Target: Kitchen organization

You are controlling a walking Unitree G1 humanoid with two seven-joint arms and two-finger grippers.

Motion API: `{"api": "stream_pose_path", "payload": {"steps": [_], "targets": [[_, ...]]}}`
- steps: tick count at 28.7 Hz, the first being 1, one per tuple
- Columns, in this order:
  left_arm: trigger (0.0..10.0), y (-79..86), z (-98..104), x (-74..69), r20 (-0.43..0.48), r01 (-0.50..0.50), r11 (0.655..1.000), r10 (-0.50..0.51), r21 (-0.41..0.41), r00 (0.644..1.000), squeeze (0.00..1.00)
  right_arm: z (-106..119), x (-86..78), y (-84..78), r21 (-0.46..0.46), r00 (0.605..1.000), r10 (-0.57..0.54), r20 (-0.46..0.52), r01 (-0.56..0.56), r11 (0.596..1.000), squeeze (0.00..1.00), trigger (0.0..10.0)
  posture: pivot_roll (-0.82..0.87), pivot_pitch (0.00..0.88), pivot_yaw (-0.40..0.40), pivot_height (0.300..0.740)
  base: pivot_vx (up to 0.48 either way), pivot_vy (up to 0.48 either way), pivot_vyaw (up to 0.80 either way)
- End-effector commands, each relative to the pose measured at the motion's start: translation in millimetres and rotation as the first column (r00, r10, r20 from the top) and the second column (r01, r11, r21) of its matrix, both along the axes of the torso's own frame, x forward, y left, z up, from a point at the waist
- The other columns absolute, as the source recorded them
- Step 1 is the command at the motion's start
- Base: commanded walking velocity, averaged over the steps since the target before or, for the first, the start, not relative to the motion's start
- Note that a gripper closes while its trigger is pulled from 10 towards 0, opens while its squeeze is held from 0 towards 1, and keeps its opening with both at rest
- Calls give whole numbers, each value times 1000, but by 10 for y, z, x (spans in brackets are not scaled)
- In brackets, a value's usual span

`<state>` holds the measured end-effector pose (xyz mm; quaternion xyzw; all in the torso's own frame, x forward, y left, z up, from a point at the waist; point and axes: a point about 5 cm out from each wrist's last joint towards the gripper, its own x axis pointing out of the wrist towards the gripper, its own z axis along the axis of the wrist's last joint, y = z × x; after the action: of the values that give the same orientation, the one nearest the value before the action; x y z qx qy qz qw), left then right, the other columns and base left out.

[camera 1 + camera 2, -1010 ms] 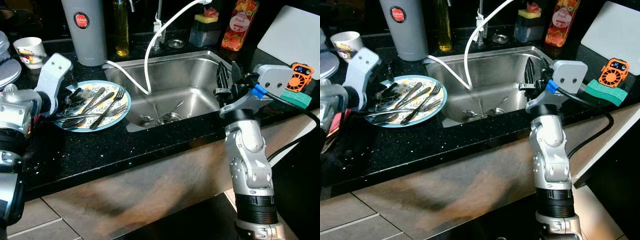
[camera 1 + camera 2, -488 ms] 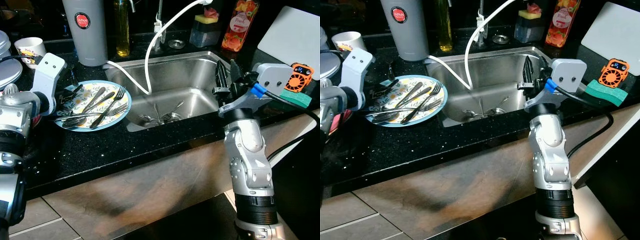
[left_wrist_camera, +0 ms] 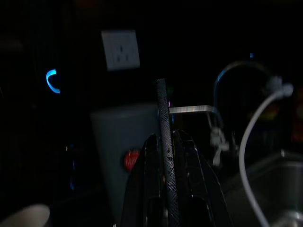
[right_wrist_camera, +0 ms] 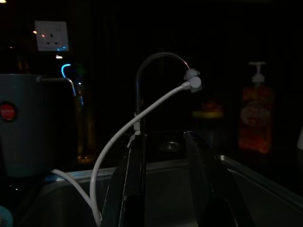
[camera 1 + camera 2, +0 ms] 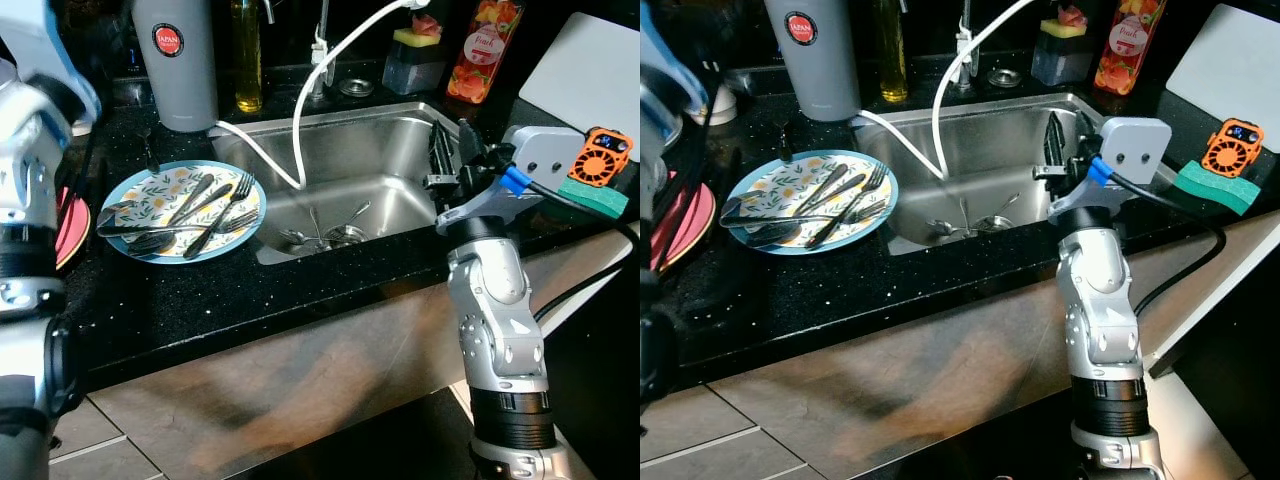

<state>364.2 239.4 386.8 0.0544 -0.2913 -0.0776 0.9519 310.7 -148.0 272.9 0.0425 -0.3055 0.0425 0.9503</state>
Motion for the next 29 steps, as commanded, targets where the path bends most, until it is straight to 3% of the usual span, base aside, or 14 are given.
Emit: {"api": "stream_pose_path", "payload": {"steps": [1,2,3,4,7,14,18,20,22,23,24,25,27,29], "targets": [[10000,-65,15,58,21,-10,999,11,-50,1000,0,28,10,-2,8,1000,3,0,-3,1000,0,10000,72,62,-40,740,0,0,0],[10000,-148,-17,141,11,-19,992,20,-126,1000,0,34,11,6,7,1000,4,2,-4,1000,0,10000,56,58,-36,740,0,0,0],[10000,-148,-17,141,11,-19,992,20,-126,1000,0,34,11,6,7,1000,4,2,-4,1000,0,10000,56,58,-36,740,0,0,0],[10000,-219,-65,217,-8,-31,980,30,-199,1000,0,36,8,1,7,1000,1,3,-1,1000,0,10000,50,56,-33,740,0,0,0],[10000,-306,-108,294,-16,-65,959,63,-275,998,0,34,-5,-26,5,1000,-10,4,10,1000,0,10000,44,56,-29,740,0,0,0],[10000,-448,-44,284,94,-205,956,229,-211,969,0,30,-29,-61,8,1000,-30,5,30,1000,0,10000,30,55,-18,740,0,0,0],[10000,-478,0,262,130,-195,957,227,-216,965,0,15,-40,-55,12,999,-33,1,33,999,0,10000,44,61,-8,740,0,0,0],[10000,-493,-27,292,90,-161,947,192,-276,977,0,9,-37,-53,14,999,-33,-1,33,999,0,10000,58,69,-9,740,0,0,0],[10000,-535,-44,302,77,-151,950,178,-272,981,0,13,-36,-53,15,999,-32,0,32,999,0,10000,64,73,-13,740,0,0,0],[10000,-662,-82,303,76,-115,956,141,-269,987,0,17,-32,-50,16,1000,-29,0,29,999,0,10000,69,83,-16,740,0,0,0],[10000,-918,-145,277,101,-61,971,86,-231,991,0,19,-22,-42,15,1000,-24,-2,24,1000,0,10000,69,83,-16,740,0,0,0],[10000,-918,-145,277,101,-61,971,86,-231,991,0,19,-22,-42,15,1000,-24,-2,24,1000,0,10000,69,83,-16,740,0,0,0],[10000,-1164,-187,224,140,-10,985,35,-174,990,0,22,-18,-32,14,1000,-19,-3,19,1000,0,10000,72,84,-19,740,0,0,0],[10000,-1379,-231,199,130,62,978,-37,-198,991,0,26,-15,-23,14,1000,-16,-3,16,1000,0,10000,72,84,-19,740,0,0,0]]}}
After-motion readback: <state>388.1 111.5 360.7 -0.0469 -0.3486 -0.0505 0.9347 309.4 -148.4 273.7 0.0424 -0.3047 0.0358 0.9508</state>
